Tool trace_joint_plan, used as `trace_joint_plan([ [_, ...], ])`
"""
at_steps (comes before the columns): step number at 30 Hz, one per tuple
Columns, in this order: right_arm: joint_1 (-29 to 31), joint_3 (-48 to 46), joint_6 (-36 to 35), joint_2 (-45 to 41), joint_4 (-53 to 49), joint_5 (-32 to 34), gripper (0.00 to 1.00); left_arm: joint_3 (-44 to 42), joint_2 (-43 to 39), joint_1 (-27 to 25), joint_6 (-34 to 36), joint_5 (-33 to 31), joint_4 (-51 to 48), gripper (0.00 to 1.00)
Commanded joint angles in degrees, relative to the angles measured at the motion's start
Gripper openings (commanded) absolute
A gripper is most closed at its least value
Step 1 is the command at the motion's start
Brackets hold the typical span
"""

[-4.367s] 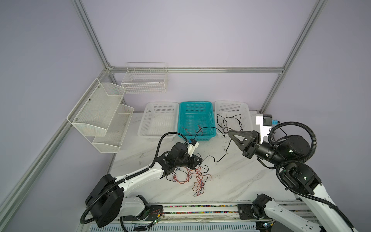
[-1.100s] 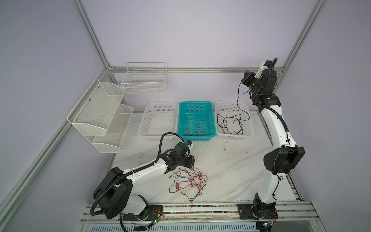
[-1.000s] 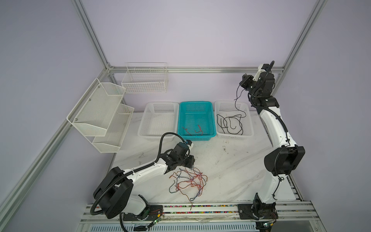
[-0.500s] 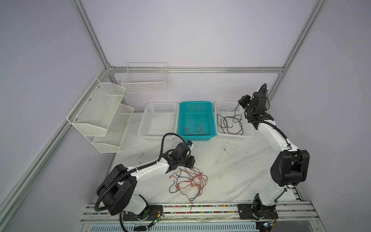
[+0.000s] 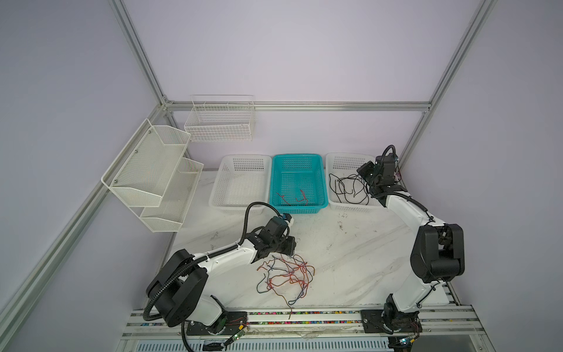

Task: Untangle the cables
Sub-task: 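Lower the black wire into the far white basket with the right gripper, then release the black wire and bring the right gripper back to the pile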

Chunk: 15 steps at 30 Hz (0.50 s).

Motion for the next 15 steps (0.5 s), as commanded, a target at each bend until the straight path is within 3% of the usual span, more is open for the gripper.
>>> trace_joint_plan([
  [1, 1.24, -0.4, -0.67, 0.2, -2.08, 1.99, 0.03, 1.88, -0.75, 0.25, -0.24, 0.39, 1.35, 0.18],
  [15, 1.97, 0.46, -3.11, -1.54, -7.09, 3.19, 0.33, 3.1, -0.7, 0.23, 0.55, -0.3, 0.25, 0.18],
])
